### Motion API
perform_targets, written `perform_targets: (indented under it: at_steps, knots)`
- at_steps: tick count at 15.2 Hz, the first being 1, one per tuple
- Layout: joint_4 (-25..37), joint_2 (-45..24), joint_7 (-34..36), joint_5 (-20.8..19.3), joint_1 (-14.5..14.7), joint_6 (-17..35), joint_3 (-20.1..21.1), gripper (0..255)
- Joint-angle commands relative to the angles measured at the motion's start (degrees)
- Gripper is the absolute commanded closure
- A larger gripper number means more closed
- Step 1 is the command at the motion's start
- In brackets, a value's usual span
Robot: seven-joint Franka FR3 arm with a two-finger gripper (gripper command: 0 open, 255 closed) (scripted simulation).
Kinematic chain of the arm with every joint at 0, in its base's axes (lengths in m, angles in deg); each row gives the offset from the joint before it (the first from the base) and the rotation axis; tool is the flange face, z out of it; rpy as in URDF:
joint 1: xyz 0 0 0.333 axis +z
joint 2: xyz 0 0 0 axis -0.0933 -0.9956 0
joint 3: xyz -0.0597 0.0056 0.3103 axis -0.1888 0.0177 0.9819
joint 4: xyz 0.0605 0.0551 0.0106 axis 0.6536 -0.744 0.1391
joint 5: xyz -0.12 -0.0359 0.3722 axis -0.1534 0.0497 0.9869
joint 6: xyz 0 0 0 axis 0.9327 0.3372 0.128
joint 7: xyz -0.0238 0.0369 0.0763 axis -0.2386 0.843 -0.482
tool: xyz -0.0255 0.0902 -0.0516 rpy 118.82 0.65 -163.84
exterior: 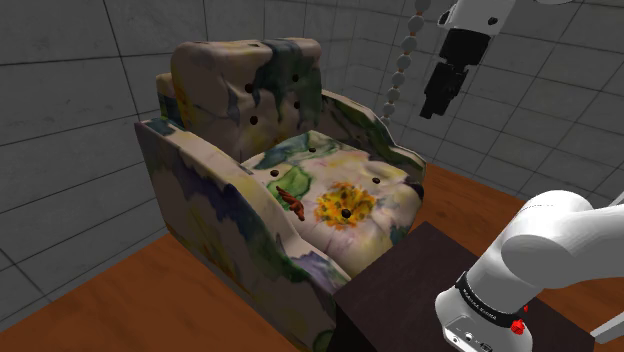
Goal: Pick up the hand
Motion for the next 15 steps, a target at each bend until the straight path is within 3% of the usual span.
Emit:
perform_targets:
  at_steps: [1, 8, 15]
  knots:
    - [0.0, 0.0, 0.0, 0.0, 0.0, 0.0, 0.0, 0]
    - [-6.0, -0.6, 17.3, 1.6, -0.8, 11.0, 15.5, 0]
    - [-5.5, -9.6, 36.2, -0.5, -4.5, 21.1, 32.1, 0]
